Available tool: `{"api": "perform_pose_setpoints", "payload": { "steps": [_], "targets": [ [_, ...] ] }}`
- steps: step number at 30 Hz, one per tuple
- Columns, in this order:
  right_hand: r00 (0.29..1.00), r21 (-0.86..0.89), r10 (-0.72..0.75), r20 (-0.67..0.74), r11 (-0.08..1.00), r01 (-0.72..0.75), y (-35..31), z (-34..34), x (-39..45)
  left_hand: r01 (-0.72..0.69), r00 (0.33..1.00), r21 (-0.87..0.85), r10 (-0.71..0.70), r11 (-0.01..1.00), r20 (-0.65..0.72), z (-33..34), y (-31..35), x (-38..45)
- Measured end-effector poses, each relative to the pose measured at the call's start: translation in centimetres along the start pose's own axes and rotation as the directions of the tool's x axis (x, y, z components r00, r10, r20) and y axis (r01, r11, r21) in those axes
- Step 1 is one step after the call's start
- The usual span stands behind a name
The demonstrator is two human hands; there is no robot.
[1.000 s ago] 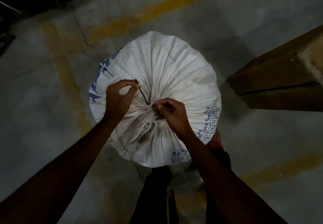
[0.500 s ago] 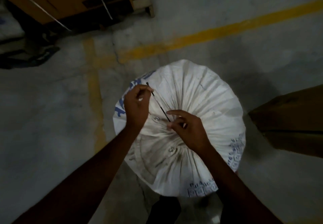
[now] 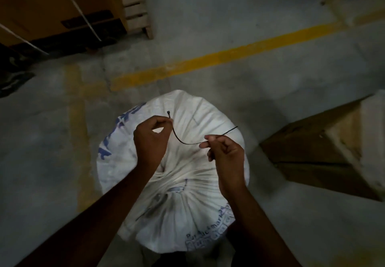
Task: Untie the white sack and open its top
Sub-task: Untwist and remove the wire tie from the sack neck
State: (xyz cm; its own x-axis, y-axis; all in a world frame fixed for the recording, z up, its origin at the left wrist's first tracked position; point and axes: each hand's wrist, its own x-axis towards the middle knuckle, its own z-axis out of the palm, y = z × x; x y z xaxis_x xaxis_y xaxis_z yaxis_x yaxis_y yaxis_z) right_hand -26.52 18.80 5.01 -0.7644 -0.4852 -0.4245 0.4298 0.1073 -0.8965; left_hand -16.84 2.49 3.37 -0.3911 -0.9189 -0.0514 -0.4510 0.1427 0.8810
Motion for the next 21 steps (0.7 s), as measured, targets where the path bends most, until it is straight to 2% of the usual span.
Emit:
{"api": "perform_pose_setpoints", "payload": {
  "steps": [3,9,11,14,16,19,21],
  "targets": [
    [0.977,-0.170,-0.149,-0.152,0.978,0.123,-1.6,-4.0,1.9,-0.022,0.997,0.024,0.020,0.999,0.069,5.1,3.8,-1.5],
    [0.898,-0.450,-0.373,-0.235,0.860,0.239,-7.5,-15.8,5.0,-0.112,0.963,-0.070,0.126,0.991,0.239,17.3,12.1,-5.4],
    [0.855,-0.485,-0.413,-0.313,0.844,0.230,-10.2,-20.5,5.4,-0.150,0.940,-0.094,0.171,0.984,0.294,21.8,14.9,-7.2],
    [0.791,-0.449,-0.426,-0.440,0.867,0.217,-14.1,-27.6,5.2,-0.175,0.911,-0.101,0.201,0.979,0.362,28.4,18.7,-10.2],
    [0.752,-0.526,-0.465,-0.467,0.830,0.186,-15.6,-32.5,5.1,-0.174,0.891,-0.110,0.204,0.979,0.405,32.5,20.7,-12.3],
    [0.698,-0.617,-0.491,-0.521,0.782,0.088,-15.0,-39.4,5.6,-0.157,0.876,-0.141,0.203,0.978,0.438,38.2,21.6,-15.1],
    [0.690,-0.656,-0.492,-0.532,0.754,0.032,-13.3,-43.0,6.3,-0.144,0.874,-0.136,0.191,0.980,0.446,41.4,21.0,-16.5]
  ]
}}
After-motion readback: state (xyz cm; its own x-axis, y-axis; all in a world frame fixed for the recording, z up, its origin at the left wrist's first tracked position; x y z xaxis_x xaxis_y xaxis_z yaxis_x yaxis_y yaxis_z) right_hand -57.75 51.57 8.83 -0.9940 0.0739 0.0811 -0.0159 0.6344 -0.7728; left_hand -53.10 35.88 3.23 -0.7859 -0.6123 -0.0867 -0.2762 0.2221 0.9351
